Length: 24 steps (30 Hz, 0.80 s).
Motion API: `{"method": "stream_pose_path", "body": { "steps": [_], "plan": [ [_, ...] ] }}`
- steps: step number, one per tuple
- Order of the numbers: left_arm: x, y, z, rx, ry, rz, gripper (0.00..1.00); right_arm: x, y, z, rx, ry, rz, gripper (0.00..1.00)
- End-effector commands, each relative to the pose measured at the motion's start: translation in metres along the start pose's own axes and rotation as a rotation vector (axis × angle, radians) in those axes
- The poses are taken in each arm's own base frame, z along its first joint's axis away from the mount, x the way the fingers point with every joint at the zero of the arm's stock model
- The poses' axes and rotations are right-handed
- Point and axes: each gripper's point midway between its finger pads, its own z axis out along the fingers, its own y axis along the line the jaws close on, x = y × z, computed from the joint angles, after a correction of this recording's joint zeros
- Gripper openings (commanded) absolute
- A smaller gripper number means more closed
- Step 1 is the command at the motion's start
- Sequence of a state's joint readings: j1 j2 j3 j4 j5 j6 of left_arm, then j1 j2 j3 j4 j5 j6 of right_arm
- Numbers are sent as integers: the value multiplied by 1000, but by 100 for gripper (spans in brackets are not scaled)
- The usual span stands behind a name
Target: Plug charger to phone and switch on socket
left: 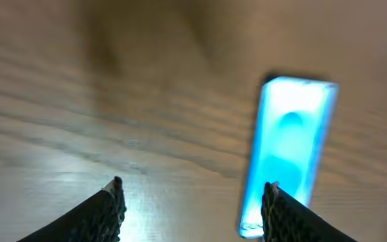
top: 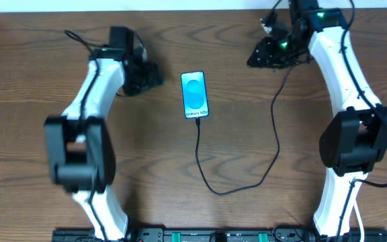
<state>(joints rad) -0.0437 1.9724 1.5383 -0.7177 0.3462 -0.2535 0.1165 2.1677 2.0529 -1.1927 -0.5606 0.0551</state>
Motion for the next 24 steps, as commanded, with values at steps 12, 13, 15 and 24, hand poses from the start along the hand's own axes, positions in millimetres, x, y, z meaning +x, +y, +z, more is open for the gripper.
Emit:
{"method": "stream_pose_path", "body": {
  "steps": [12,13,15,24],
  "plan": [
    [-30,-40,-140,32,-354,124,79,-7,-92,-160,117,-301,150,32],
    [-30,-40,-140,31,-353,123,82,-3,-106,-170,128,-314,180,32],
    [-30,-39,-139,31,-352,123,90,6,-133,-184,155,-330,221,33],
    [-30,-39,-139,32,-352,123,91,46,-212,-192,222,-335,406,32]
  ]
}}
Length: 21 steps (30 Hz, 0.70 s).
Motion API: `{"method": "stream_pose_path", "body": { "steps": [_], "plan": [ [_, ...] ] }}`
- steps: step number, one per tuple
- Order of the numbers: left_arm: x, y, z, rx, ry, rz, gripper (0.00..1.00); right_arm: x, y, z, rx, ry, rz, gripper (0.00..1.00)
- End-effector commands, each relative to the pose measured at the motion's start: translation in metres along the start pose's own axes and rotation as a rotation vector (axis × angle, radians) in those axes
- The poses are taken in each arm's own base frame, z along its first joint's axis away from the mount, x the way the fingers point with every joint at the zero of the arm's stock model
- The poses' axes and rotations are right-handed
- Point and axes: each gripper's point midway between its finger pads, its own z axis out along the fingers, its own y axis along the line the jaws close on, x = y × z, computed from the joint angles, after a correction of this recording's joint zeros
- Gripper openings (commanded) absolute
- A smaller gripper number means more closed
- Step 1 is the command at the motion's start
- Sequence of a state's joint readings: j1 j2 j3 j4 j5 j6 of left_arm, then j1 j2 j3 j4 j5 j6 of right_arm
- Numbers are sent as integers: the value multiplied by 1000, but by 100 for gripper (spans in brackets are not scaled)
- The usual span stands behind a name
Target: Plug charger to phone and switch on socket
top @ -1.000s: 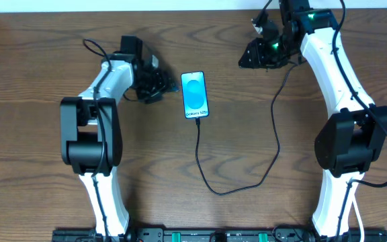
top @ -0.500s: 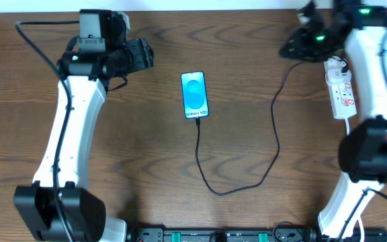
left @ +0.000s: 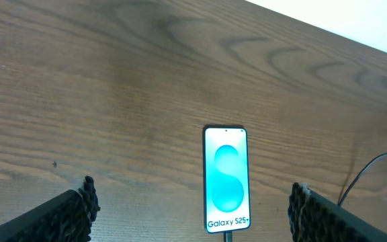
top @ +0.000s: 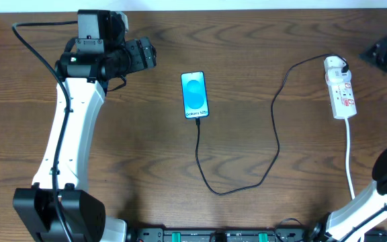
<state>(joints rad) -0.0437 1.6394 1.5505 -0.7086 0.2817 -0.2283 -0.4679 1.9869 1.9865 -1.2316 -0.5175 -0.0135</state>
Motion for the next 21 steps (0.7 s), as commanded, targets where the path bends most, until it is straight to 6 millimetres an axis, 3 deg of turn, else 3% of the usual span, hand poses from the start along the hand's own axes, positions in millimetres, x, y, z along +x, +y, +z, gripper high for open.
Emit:
{"method": "stream_pose_path", "body": {
  "steps": [1,8,13,21],
  "plan": [
    [-1,2,-1,-10,-5,10,91,11,-31,7,26,15,41,30],
    [-2,2,-1,-10,-5,9,92,20,-82,31,47,-21,138,29],
    [-1,2,-1,-10,-5,9,92,25,-92,47,40,-38,143,27],
    [0,2,-1,-12,1,8,92,24,-93,68,-34,-94,179,8]
  ]
}}
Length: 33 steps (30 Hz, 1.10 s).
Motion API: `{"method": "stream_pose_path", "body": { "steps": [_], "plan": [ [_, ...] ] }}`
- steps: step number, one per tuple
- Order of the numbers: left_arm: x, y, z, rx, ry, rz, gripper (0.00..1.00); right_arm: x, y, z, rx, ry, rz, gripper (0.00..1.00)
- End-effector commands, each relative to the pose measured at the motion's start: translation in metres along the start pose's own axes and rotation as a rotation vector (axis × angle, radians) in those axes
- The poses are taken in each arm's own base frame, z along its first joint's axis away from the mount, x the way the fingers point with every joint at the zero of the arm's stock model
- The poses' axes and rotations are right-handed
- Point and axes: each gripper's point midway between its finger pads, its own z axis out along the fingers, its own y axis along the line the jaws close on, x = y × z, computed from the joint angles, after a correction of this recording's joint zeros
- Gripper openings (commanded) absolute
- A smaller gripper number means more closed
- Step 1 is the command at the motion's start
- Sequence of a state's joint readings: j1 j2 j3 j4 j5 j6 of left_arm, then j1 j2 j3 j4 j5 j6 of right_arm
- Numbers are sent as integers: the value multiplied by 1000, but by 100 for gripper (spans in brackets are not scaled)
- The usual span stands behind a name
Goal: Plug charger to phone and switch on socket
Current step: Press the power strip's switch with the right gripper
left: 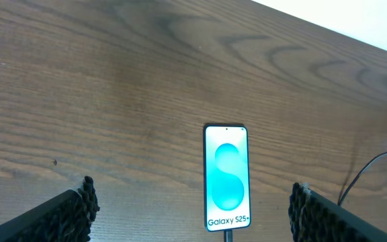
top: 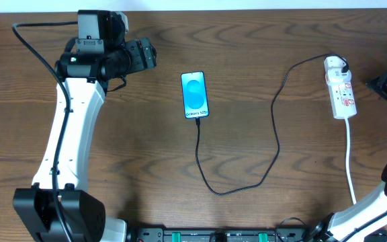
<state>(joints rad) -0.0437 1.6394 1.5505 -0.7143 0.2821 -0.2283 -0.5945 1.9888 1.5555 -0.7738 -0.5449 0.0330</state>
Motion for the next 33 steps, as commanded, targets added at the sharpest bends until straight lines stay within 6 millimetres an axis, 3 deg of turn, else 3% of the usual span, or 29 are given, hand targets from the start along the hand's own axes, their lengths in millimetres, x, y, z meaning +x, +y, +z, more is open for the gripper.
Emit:
{"method": "stream_pose_path", "body": {
  "steps": [1,11,28,33],
  "plan": [
    [-1,2,-1,-11,-4,9,92,3,4,7,-57,-17,48,5],
    [-1,2,-1,-11,-4,9,92,1,-4,23,-74,-78,129,1],
    [-1,2,-1,-11,-4,9,92,-12,-1,24,-82,-130,134,1],
    [-1,2,-1,-11,-4,9,92,-8,-4,39,-90,-108,141,1]
  ]
}}
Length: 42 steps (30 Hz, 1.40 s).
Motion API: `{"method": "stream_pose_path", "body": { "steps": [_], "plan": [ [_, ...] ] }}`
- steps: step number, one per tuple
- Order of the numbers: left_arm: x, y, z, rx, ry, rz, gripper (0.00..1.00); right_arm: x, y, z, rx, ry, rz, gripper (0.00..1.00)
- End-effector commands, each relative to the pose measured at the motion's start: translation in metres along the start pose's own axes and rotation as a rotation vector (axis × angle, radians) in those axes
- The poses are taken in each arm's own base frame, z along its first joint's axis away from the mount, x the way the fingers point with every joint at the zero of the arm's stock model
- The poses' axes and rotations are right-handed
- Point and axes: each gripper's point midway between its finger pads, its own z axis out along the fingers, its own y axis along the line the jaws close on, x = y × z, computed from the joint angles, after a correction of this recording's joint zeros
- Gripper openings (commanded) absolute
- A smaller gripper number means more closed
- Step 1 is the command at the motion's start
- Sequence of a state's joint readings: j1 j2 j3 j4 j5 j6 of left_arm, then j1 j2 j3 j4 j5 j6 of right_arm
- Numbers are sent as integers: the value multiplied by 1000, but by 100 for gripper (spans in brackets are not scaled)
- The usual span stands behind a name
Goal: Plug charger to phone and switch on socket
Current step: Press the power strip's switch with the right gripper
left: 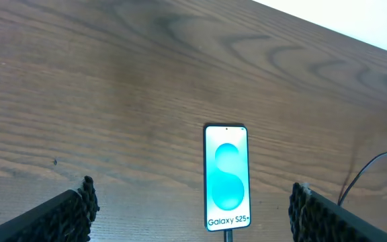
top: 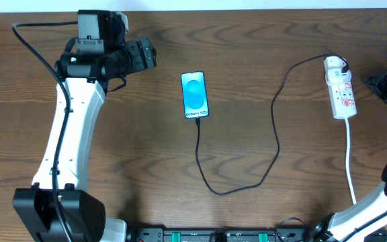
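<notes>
The phone (top: 194, 95) lies face up mid-table, its screen lit blue and reading Galaxy S25+ (left: 226, 177). A black cable (top: 276, 134) leaves its near end, loops across the table and ends at the charger plug in the white socket strip (top: 340, 91). My left gripper (left: 193, 188) is open and empty, held high at the far left of the phone (top: 150, 55). My right gripper sits at the right edge, just right of the strip. Its jaws do not show clearly.
The strip's white lead (top: 350, 161) runs down the right side toward the front edge. A corner of the strip shows in the left wrist view. A pale wall borders the table's far edge (left: 355, 27).
My right gripper has shifted very slightly at the right edge beside the strip. The left arm, phone, cable and strip are where they were.
At first my left gripper was low just left of the lit phone, and my right gripper covered the strip at the far right. Then the left arm was back and raised at the far left, and the right gripper was off the strip. Both have stayed about there.
</notes>
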<state>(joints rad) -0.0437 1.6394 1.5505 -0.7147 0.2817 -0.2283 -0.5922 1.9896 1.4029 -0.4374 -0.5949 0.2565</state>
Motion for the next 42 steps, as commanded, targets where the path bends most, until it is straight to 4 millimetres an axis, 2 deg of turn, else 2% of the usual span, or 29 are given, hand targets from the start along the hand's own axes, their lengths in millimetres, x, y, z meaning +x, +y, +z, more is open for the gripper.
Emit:
{"method": "stream_pose_path", "body": {
  "steps": [1,13,21,26,33,42],
  "plan": [
    [-1,2,-1,-10,-5,9,92,13,-3,16,-15,45,24,1],
    [-1,2,-1,-10,-4,10,92,16,-12,30,-12,55,36,1],
    [-1,2,-1,-10,-4,9,92,29,-23,51,-6,91,94,1],
    [-1,2,-1,-10,-5,9,92,30,-16,60,-18,90,67,1],
    [-1,2,-1,-10,-5,9,92,26,-12,62,-26,76,63,1],
    [-1,2,-1,-10,-5,9,92,39,-2,68,-29,115,55,1]
  ]
}}
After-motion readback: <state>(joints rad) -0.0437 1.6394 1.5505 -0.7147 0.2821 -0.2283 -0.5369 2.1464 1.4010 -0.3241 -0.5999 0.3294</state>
